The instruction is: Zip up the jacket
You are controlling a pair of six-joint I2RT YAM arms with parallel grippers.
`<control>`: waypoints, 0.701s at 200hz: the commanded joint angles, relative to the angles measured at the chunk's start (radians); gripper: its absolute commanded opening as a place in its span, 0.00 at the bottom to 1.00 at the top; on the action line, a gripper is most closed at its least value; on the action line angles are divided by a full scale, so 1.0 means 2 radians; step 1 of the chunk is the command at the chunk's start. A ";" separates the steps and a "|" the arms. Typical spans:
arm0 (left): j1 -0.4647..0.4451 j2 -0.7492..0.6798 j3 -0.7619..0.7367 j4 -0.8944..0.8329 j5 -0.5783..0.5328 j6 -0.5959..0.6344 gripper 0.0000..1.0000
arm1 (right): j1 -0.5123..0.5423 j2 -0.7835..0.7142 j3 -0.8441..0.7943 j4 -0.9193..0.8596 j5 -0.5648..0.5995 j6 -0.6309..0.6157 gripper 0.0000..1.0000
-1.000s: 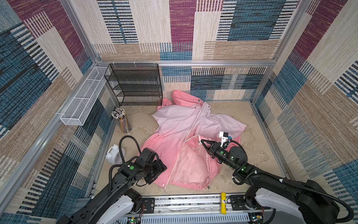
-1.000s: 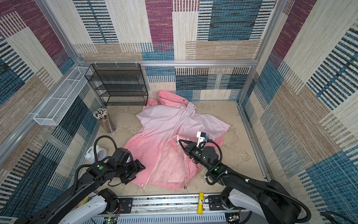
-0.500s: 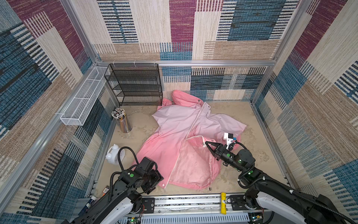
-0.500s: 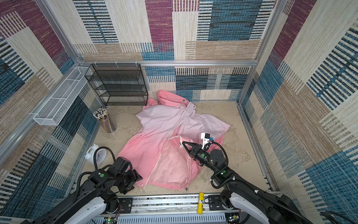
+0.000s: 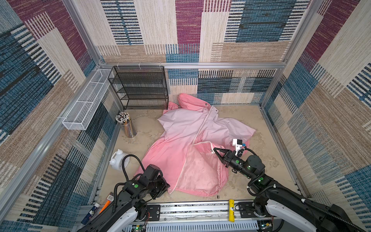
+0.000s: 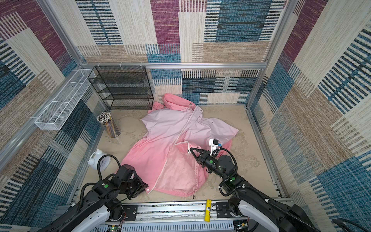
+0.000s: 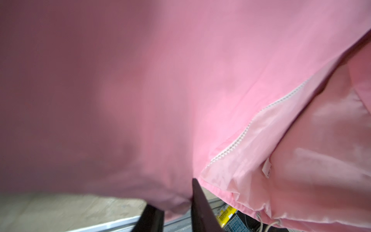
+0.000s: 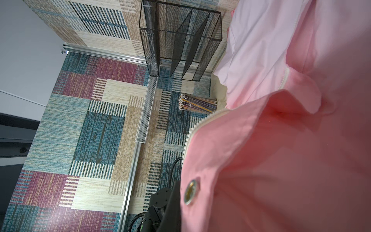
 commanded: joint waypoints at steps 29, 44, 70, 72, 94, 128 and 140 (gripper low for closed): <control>-0.002 -0.005 -0.010 0.058 0.031 -0.019 0.17 | -0.004 0.010 0.003 0.020 -0.019 -0.005 0.00; -0.006 0.001 -0.010 0.064 0.033 -0.024 0.25 | -0.005 0.017 0.007 0.023 -0.022 -0.007 0.00; -0.013 0.018 -0.007 0.065 0.035 -0.022 0.39 | -0.009 0.024 0.015 0.026 -0.027 -0.011 0.00; -0.013 0.018 -0.008 0.066 0.035 -0.022 0.39 | -0.009 0.024 0.015 0.026 -0.027 -0.011 0.00; -0.017 0.013 -0.014 0.073 0.035 -0.029 0.41 | -0.012 0.024 0.015 0.025 -0.029 -0.010 0.00; -0.027 -0.006 -0.032 0.092 0.030 -0.048 0.35 | -0.016 0.025 0.015 0.023 -0.033 -0.013 0.00; -0.028 -0.005 -0.035 0.100 0.030 -0.049 0.32 | -0.016 0.025 0.014 0.025 -0.032 -0.011 0.00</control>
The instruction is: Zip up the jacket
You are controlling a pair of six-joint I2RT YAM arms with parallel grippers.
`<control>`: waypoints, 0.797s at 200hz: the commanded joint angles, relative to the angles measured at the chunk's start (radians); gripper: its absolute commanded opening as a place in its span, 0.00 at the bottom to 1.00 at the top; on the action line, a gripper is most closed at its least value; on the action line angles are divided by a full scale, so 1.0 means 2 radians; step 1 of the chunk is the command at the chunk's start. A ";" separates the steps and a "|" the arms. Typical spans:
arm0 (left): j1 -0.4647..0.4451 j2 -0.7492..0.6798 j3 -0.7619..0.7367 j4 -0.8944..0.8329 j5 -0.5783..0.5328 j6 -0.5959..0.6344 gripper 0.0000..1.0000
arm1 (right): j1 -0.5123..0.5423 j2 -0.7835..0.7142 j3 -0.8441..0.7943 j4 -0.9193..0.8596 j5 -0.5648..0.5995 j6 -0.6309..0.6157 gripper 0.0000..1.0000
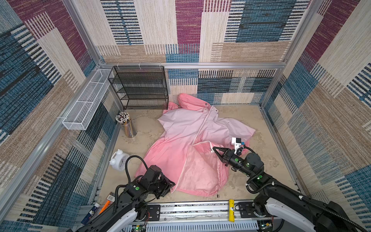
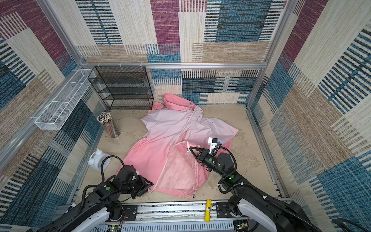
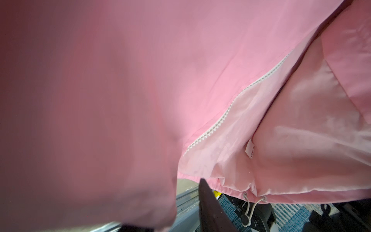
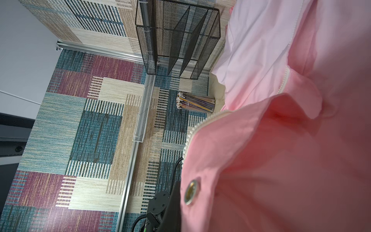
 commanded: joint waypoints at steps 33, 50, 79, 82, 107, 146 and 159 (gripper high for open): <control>-0.002 0.017 -0.012 0.053 -0.001 -0.018 0.29 | -0.003 0.002 0.004 0.019 -0.011 -0.008 0.00; -0.003 0.035 -0.014 0.072 0.002 -0.017 0.22 | -0.003 -0.002 0.000 0.017 -0.011 -0.008 0.00; -0.002 0.047 0.025 0.082 -0.014 0.007 0.03 | -0.004 -0.011 0.003 0.014 -0.011 -0.014 0.00; -0.002 0.047 0.032 0.084 -0.020 0.008 0.02 | -0.004 -0.012 0.004 0.016 -0.012 -0.015 0.00; -0.002 0.067 0.103 0.135 -0.065 0.022 0.00 | -0.007 -0.019 0.029 0.022 -0.018 -0.037 0.00; -0.003 0.163 0.258 0.228 -0.082 0.122 0.00 | -0.007 -0.020 0.070 0.038 -0.004 -0.085 0.00; -0.004 0.180 0.285 0.277 -0.099 0.152 0.00 | -0.008 -0.020 0.078 0.048 0.003 -0.100 0.00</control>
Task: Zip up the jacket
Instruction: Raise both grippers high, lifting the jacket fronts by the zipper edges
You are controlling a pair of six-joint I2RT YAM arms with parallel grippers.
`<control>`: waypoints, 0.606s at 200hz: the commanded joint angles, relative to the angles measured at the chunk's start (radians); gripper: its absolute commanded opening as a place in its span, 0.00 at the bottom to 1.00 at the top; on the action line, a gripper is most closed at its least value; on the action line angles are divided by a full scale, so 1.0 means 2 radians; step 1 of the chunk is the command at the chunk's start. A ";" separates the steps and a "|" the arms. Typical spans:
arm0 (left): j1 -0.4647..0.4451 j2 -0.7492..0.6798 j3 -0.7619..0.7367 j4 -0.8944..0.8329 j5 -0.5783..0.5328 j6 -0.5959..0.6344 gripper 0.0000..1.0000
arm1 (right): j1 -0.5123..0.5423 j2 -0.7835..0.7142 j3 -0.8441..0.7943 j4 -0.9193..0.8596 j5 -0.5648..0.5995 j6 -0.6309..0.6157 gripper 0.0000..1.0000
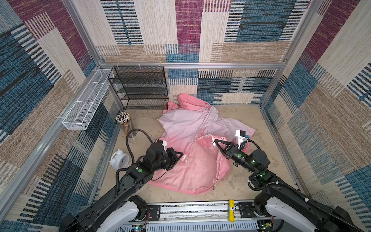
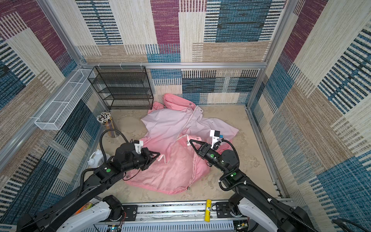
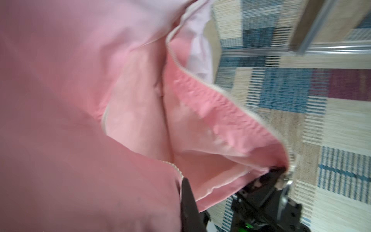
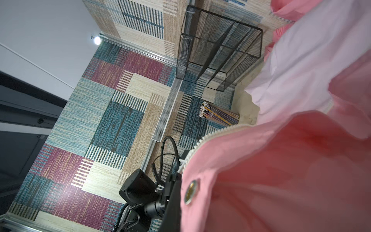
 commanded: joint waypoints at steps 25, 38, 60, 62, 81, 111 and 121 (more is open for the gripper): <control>-0.003 0.039 0.031 0.273 -0.097 0.129 0.00 | 0.000 -0.009 0.020 0.074 0.044 -0.061 0.00; -0.004 0.051 0.022 0.355 -0.125 0.150 0.00 | 0.000 0.000 0.031 0.095 0.045 -0.077 0.00; -0.006 0.077 0.032 0.447 -0.147 0.188 0.00 | 0.000 0.038 0.059 0.144 0.033 -0.103 0.00; -0.006 0.080 0.033 0.453 -0.146 0.191 0.00 | 0.000 0.042 0.061 0.150 0.032 -0.105 0.00; -0.007 0.118 0.040 0.552 -0.145 0.217 0.00 | 0.000 0.089 0.093 0.207 0.016 -0.130 0.00; -0.007 0.188 0.083 0.670 -0.135 0.262 0.00 | -0.001 0.153 0.179 0.235 -0.026 -0.197 0.00; -0.006 0.216 0.112 0.692 -0.120 0.267 0.00 | -0.001 0.167 0.214 0.236 -0.035 -0.225 0.00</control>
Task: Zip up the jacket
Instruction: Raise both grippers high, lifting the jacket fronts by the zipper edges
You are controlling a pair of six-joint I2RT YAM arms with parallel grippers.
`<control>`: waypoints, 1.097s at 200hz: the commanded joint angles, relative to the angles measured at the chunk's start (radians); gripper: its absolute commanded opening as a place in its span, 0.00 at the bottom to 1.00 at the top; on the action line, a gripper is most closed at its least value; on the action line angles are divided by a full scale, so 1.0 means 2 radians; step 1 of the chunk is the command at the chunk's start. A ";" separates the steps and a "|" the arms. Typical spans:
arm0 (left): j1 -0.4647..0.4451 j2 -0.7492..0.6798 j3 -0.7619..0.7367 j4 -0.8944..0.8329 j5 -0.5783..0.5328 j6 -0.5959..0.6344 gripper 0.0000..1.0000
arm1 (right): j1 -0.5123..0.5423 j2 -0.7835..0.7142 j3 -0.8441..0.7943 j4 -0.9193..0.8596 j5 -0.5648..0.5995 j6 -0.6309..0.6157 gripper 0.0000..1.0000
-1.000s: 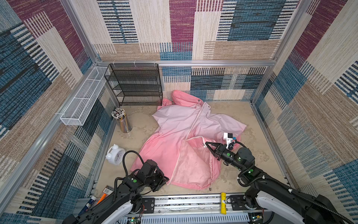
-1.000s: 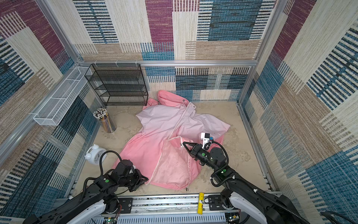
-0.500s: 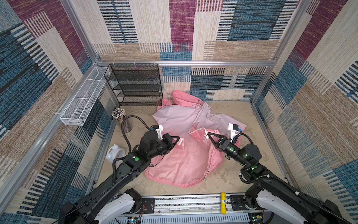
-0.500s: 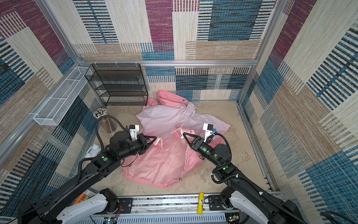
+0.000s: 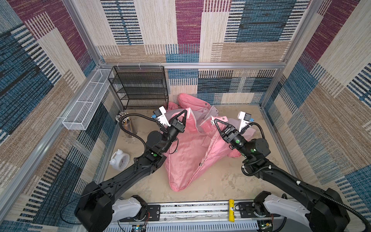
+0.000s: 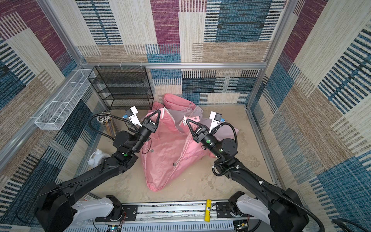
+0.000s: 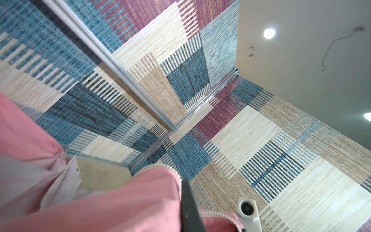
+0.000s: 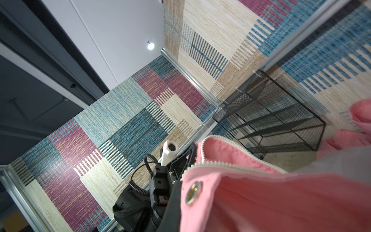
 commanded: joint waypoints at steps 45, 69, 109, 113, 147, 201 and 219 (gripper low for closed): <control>0.007 0.135 0.181 0.224 0.084 0.023 0.00 | -0.010 0.069 0.085 0.203 -0.055 -0.163 0.00; 0.008 0.157 0.238 0.224 0.123 -0.004 0.00 | -0.010 0.099 0.099 0.264 -0.058 -0.188 0.00; 0.011 0.173 0.287 0.224 0.117 -0.036 0.00 | -0.012 0.163 0.178 0.330 -0.077 -0.156 0.00; 0.011 0.175 0.292 0.224 0.117 -0.039 0.00 | -0.012 0.169 0.187 0.336 -0.080 -0.152 0.00; 0.012 0.205 0.340 0.225 0.125 -0.088 0.00 | -0.013 0.218 0.247 0.366 -0.094 -0.144 0.00; 0.014 0.233 0.372 0.225 0.123 -0.131 0.00 | -0.016 0.275 0.305 0.416 -0.078 -0.131 0.00; 0.015 0.237 0.376 0.225 0.124 -0.135 0.00 | -0.018 0.285 0.317 0.428 -0.071 -0.129 0.00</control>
